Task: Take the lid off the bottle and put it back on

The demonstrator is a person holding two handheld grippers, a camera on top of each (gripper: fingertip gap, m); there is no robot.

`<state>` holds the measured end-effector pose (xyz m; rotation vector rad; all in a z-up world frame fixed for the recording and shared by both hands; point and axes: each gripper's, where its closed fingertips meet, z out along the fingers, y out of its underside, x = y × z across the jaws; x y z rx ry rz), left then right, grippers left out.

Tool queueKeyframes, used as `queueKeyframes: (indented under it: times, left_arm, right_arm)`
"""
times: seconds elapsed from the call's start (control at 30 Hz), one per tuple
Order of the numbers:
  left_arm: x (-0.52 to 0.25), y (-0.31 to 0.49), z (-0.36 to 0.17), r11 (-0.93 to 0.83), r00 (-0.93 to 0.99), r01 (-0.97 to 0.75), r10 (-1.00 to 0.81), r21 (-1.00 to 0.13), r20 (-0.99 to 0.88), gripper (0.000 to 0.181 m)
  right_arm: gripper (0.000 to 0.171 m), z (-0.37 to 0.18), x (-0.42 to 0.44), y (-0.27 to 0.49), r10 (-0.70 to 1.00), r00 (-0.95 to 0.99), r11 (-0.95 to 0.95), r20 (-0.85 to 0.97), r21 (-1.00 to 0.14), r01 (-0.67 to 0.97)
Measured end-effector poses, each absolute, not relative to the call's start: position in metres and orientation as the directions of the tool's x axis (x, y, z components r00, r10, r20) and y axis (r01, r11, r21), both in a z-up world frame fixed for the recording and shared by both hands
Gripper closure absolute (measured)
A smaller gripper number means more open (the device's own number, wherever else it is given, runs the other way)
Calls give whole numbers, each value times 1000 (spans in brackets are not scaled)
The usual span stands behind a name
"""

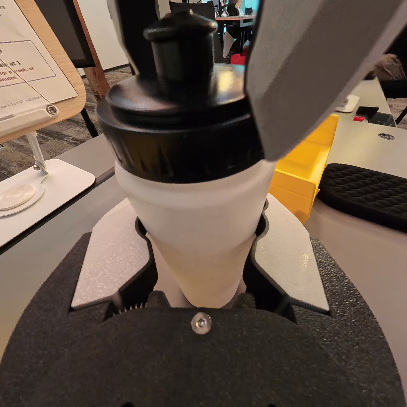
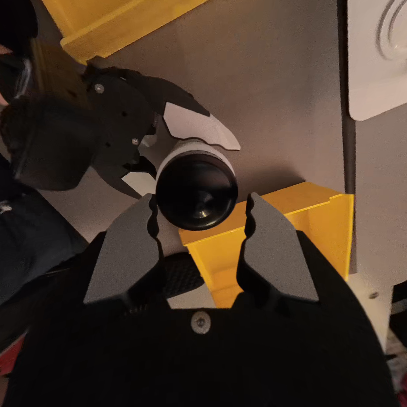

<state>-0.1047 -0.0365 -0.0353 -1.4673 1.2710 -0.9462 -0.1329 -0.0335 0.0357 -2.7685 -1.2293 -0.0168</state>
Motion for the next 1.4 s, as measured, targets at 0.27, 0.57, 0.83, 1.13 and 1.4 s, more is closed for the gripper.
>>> queueKeyframes:
  times: [0.27,0.57,0.83,1.13,1.4]
  left_arm:
    - [-101,-44,-37,21,144,-276,-988,-961,-63,82]
    - [-101,-45,-38,24,151,-286,-986,-958,-70,82]
    - [-100,-48,-38,38,128,-288,-989,-957,-78,82]
    - [-99,-47,-38,28,134,-291,-989,-956,-70,82]
    - [-100,-46,-38,20,131,-283,-990,-959,-59,82]
  right_arm:
    - [98,30,-132,-45,941,318,-321,112,12,947]
    - [92,39,-140,-33,813,580,-568,39,-163,807]
    - [101,34,-141,-47,964,253,-250,85,-49,967]
    - [101,45,-147,-35,825,555,-530,104,-195,825]
    - [105,35,-145,-42,959,234,-229,162,-51,972]
